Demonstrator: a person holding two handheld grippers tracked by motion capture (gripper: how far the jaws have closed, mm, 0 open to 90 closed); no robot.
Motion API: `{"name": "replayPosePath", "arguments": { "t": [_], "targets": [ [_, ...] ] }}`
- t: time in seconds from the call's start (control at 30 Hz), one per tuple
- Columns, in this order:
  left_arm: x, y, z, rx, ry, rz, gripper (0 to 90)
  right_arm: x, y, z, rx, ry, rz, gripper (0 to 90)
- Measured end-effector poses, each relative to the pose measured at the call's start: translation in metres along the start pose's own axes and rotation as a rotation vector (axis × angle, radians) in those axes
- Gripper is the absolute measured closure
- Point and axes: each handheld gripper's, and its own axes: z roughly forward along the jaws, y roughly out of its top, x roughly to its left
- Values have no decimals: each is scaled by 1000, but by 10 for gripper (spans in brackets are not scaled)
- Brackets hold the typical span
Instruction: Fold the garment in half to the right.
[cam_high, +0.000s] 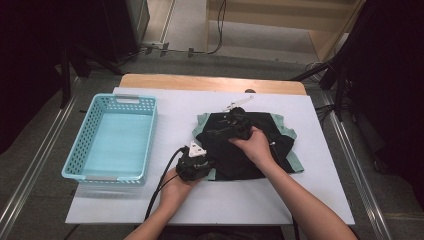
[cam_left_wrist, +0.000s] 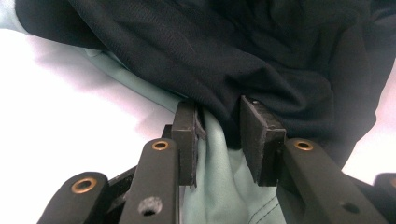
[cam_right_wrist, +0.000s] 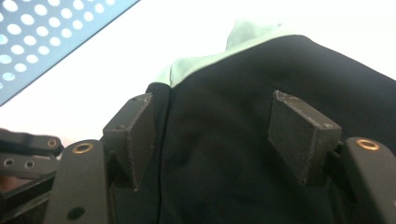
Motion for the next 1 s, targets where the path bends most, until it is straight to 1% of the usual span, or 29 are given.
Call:
{"name": "replayPosePath", "arguments": {
  "t": [0.03,0.07,0.23,0.37,0.53,0.63,0.73,0.83,0.87,0.9,1.0],
  "targets": [
    [0,0,0,0,0,0,690,1,1,1,4,-1,5,305],
    [0,0,0,0,0,0,690,2,2,3,4,3,0,303],
    [0,0,0,-1,0,0,689,8,7,11,30,-10,3,289],
    [0,0,0,-1,-1,0,689,11,11,18,34,-12,0,270],
    [1,0,0,0,-6,-2,689,11,13,27,54,-19,25,264],
    [1,0,0,1,-6,-3,689,12,13,34,68,-35,26,260],
    [1,0,0,0,-5,-3,689,12,10,41,83,-56,4,262],
    [1,0,0,-1,-4,-3,689,11,8,44,95,-82,-8,287],
    [1,0,0,-1,-4,-2,688,10,7,44,92,-83,3,304],
    [1,0,0,-1,-4,-3,689,10,6,44,93,-92,5,327],
    [1,0,0,-2,-4,-3,689,10,3,45,95,-126,-39,397]
  ]
}}
